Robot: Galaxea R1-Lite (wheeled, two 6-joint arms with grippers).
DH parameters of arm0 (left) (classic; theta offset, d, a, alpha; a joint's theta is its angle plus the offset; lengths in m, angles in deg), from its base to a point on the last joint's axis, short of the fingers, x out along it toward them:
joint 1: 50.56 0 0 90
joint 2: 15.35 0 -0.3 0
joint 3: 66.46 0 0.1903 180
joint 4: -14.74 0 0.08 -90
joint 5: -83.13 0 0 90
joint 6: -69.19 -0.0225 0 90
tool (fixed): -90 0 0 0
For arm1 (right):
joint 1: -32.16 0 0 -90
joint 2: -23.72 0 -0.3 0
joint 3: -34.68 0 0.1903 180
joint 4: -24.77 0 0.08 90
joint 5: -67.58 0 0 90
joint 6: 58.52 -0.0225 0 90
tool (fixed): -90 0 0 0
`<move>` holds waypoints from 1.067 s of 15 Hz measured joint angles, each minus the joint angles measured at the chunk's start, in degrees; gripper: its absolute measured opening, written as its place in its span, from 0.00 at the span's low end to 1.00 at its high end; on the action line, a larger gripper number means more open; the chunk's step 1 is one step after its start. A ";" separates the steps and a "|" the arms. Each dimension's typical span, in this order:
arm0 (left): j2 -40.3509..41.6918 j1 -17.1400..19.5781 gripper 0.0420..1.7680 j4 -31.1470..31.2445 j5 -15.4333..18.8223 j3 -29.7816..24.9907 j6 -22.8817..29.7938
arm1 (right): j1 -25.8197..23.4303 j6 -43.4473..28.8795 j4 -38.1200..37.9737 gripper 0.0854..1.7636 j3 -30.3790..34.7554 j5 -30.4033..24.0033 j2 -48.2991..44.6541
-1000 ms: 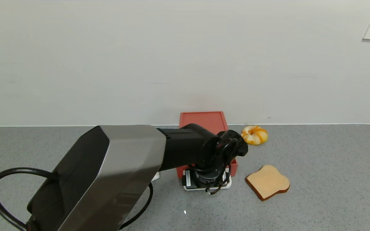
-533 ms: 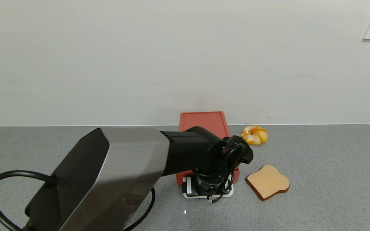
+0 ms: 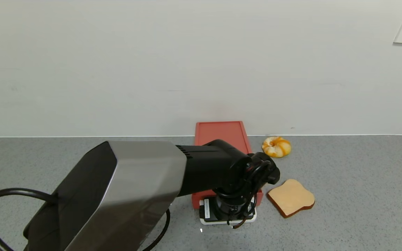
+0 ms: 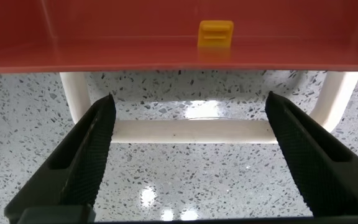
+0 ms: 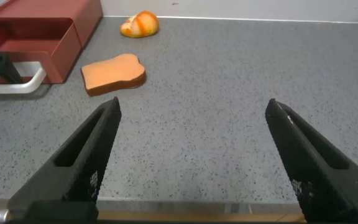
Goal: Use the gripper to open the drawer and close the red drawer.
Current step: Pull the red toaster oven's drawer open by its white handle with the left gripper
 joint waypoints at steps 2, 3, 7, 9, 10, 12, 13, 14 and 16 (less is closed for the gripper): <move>0.11 -0.27 0.97 -0.20 -0.13 -0.59 0.02 | 0.00 0.00 0.00 0.97 0.00 0.02 0.00; 0.17 -0.40 0.97 -0.26 -0.18 -0.87 0.07 | 0.00 0.00 0.00 0.97 0.00 0.00 0.00; 0.63 -1.21 0.97 0.11 0.01 -1.85 2.01 | 0.00 -0.02 -0.02 0.97 0.00 0.02 0.00; 0.80 -1.68 0.97 -0.15 -0.02 -2.54 2.39 | 0.00 0.00 -0.02 0.97 0.00 0.00 0.00; 0.89 -1.97 0.97 0.02 0.06 -2.85 2.43 | 0.00 -0.02 -0.02 0.97 0.00 0.00 0.00; 1.17 -2.51 0.97 0.05 0.17 -3.54 2.47 | 0.00 0.00 0.00 0.97 0.00 0.00 0.00; 1.39 -2.73 0.97 -0.06 0.17 -3.90 2.47 | 0.00 0.00 -0.02 0.97 0.00 0.00 0.00; 1.60 -3.06 0.97 0.00 0.28 -4.14 2.45 | 0.00 0.00 -0.02 0.97 0.00 0.00 0.00; 1.91 -3.44 0.97 0.05 0.39 -4.44 2.43 | 0.00 -0.02 0.00 0.97 0.00 0.00 0.00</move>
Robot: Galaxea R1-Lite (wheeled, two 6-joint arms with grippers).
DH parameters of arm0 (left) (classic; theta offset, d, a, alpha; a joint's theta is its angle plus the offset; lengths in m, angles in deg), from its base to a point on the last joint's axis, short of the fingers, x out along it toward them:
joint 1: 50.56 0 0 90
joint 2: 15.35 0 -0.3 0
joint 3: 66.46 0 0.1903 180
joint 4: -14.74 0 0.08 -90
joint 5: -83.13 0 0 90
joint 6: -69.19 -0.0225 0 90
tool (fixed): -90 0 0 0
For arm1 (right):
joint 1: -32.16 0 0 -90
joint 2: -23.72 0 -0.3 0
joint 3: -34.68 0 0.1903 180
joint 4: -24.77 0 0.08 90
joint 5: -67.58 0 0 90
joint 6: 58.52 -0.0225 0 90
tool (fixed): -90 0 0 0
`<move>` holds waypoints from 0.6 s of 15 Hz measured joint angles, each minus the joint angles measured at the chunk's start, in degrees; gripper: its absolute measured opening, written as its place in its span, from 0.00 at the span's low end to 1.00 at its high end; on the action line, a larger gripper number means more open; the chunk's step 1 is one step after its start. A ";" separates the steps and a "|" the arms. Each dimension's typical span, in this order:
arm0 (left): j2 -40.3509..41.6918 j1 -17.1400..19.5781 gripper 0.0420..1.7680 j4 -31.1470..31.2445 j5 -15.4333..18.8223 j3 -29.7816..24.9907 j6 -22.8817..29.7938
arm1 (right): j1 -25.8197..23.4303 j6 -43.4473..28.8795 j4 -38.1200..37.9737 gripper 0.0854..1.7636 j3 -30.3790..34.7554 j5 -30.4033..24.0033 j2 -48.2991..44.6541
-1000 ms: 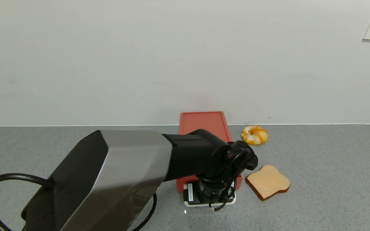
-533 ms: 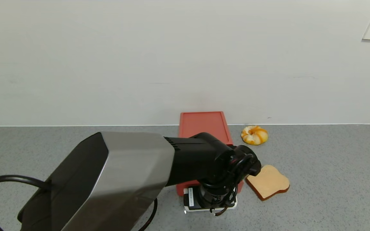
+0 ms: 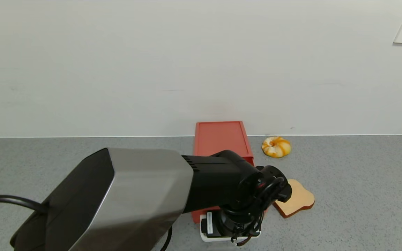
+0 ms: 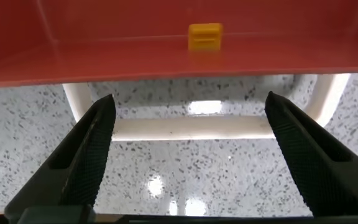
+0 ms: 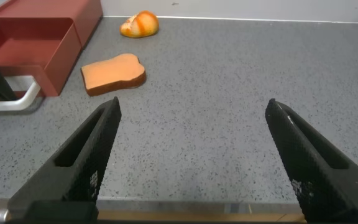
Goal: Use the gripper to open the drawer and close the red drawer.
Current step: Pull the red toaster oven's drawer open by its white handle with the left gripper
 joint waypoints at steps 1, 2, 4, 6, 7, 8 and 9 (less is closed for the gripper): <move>0.10 0.00 0.97 -0.07 0.17 -0.37 0.00 | 0.00 0.00 0.00 0.97 0.00 0.00 0.00; 0.21 -0.12 0.97 -0.27 0.59 -0.80 0.05 | 0.00 0.02 -0.02 0.97 0.00 0.00 0.00; 0.38 -0.63 0.97 -0.24 0.78 -1.35 0.07 | 0.00 0.00 -0.02 0.97 0.00 0.00 0.00; 0.49 -0.67 0.97 -0.35 0.91 -1.61 0.62 | 0.00 0.02 -0.02 0.97 0.00 0.00 0.00; 0.51 -0.67 0.97 -0.38 0.96 -1.68 0.74 | 0.00 0.02 -0.02 0.97 0.00 0.00 0.00; 0.55 -0.74 0.97 -0.30 0.96 -1.74 0.84 | 0.00 0.02 -0.05 0.97 0.00 0.00 0.00; 0.60 -0.74 0.97 -0.29 0.91 -1.74 0.85 | 0.00 0.02 -0.02 0.97 0.00 0.00 0.00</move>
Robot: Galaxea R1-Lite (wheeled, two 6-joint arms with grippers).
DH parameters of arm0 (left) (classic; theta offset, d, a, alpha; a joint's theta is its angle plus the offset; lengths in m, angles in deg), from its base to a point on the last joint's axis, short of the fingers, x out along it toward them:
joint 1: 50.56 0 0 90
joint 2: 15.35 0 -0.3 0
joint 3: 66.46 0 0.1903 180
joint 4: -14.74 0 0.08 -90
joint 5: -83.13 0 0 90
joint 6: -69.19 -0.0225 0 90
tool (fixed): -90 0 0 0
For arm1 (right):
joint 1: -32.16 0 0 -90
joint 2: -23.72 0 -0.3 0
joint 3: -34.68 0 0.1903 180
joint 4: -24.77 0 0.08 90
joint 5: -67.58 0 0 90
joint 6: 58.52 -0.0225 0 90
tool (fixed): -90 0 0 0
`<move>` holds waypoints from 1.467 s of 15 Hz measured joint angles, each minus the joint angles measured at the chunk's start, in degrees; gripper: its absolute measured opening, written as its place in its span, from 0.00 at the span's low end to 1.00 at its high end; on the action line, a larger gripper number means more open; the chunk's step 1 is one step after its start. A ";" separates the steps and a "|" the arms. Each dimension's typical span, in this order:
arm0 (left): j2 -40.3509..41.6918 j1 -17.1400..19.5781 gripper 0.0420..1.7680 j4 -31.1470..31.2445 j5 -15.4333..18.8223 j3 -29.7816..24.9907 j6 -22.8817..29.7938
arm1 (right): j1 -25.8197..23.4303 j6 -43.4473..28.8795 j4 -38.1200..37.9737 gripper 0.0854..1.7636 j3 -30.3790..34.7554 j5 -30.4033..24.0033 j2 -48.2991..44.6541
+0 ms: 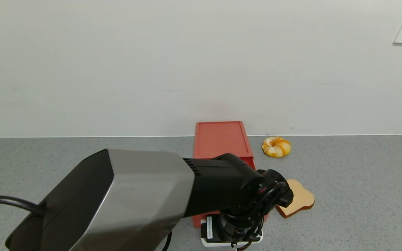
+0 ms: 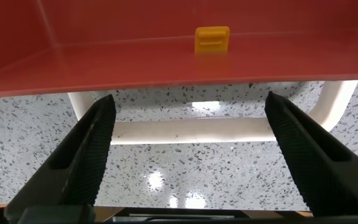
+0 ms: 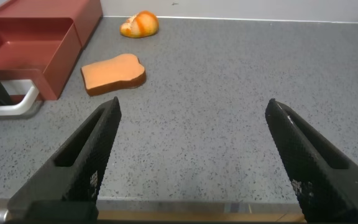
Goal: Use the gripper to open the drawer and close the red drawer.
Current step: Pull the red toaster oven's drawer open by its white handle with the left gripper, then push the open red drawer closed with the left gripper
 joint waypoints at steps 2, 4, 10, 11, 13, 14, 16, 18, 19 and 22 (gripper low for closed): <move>0.13 0.05 0.97 0.21 0.02 -0.06 -0.04 | 0.00 0.00 0.00 0.97 0.00 0.00 0.00; 0.26 0.07 0.97 0.32 -0.11 -0.17 -0.01 | 0.00 0.00 0.00 0.97 0.00 0.00 0.00; 1.63 0.79 0.97 0.35 -0.24 0.13 -0.48 | 0.00 0.00 0.00 0.97 0.00 0.00 0.00; 2.40 0.94 0.97 0.33 -0.22 0.52 -0.69 | 0.00 0.00 0.00 0.97 0.00 0.00 0.00; 4.11 1.07 0.97 1.32 -0.17 0.90 -1.02 | 0.00 0.02 0.00 0.97 0.00 0.00 0.00; 4.99 1.15 0.97 2.78 -0.20 1.22 -1.11 | 0.00 0.00 0.02 0.97 0.00 0.00 0.00; 6.64 1.23 0.97 5.10 -0.17 1.84 -1.77 | 0.00 0.00 0.02 0.97 0.00 0.00 0.00; 9.09 1.79 0.97 6.47 -0.17 2.17 -4.30 | 0.00 -0.02 0.00 0.97 0.00 0.02 0.00; 10.56 2.19 0.97 7.08 -0.17 2.21 -5.85 | 0.00 -0.02 0.00 0.97 0.00 0.00 0.00; 15.13 4.92 0.97 8.23 -0.02 1.46 -11.78 | 0.00 -0.02 0.00 0.97 0.00 0.00 0.00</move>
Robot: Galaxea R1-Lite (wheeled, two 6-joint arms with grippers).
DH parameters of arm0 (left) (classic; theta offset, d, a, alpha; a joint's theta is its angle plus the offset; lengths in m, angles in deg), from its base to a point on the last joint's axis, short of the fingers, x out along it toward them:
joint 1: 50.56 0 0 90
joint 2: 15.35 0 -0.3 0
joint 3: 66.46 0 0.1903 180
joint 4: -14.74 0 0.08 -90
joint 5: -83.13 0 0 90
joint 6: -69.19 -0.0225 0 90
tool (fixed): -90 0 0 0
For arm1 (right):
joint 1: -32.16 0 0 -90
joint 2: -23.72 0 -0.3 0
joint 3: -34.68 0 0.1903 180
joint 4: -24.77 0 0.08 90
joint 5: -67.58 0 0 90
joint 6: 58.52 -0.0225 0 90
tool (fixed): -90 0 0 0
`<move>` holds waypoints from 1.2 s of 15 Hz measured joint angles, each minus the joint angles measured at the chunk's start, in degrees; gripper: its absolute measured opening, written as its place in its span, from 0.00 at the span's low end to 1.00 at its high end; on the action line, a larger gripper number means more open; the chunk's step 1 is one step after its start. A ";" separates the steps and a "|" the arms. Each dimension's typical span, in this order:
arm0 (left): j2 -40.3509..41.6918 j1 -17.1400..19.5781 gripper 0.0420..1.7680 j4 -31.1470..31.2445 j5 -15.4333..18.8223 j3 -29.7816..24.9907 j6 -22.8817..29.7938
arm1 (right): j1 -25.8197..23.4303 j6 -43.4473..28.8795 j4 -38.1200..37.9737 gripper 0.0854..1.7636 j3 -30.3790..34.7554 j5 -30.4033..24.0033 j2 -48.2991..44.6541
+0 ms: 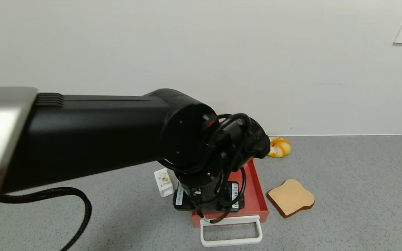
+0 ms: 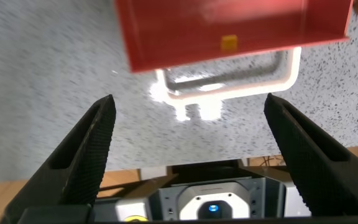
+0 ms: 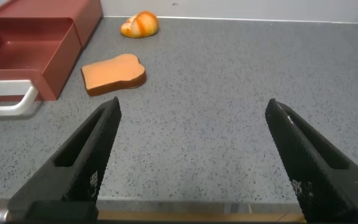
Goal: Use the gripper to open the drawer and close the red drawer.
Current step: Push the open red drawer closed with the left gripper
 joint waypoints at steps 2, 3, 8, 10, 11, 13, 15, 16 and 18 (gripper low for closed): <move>2.46 3.40 0.97 -0.73 1.65 -0.91 -4.05 | 0.00 0.02 0.02 0.97 0.00 0.00 0.00; 3.73 5.33 0.97 -1.90 3.63 -1.38 -6.39 | 0.00 0.00 0.00 0.97 0.00 0.00 0.00; 11.56 14.36 0.97 -13.56 11.76 -9.02 -16.48 | 0.00 0.00 0.00 0.97 0.00 0.00 0.00; 14.95 17.68 0.97 -17.83 15.99 -12.71 -19.05 | 0.00 0.00 0.00 0.97 0.00 0.00 0.00; 16.68 18.99 0.97 -19.52 18.31 -14.49 -20.35 | 0.00 0.02 0.00 0.97 0.00 0.00 0.00; 20.35 21.37 0.97 -23.65 22.61 -18.58 -23.71 | 0.00 0.00 0.00 0.97 0.00 0.00 0.00; 23.54 23.38 0.97 -28.75 25.78 -23.04 -26.95 | 0.00 0.00 0.00 0.97 0.00 0.00 0.00; 25.06 24.37 0.97 -31.98 27.14 -25.70 -28.26 | 0.00 0.00 0.00 0.97 0.00 0.00 0.00; 27.51 25.67 0.97 -39.77 29.11 -30.79 -29.55 | 0.00 0.02 0.00 0.97 0.00 0.00 0.00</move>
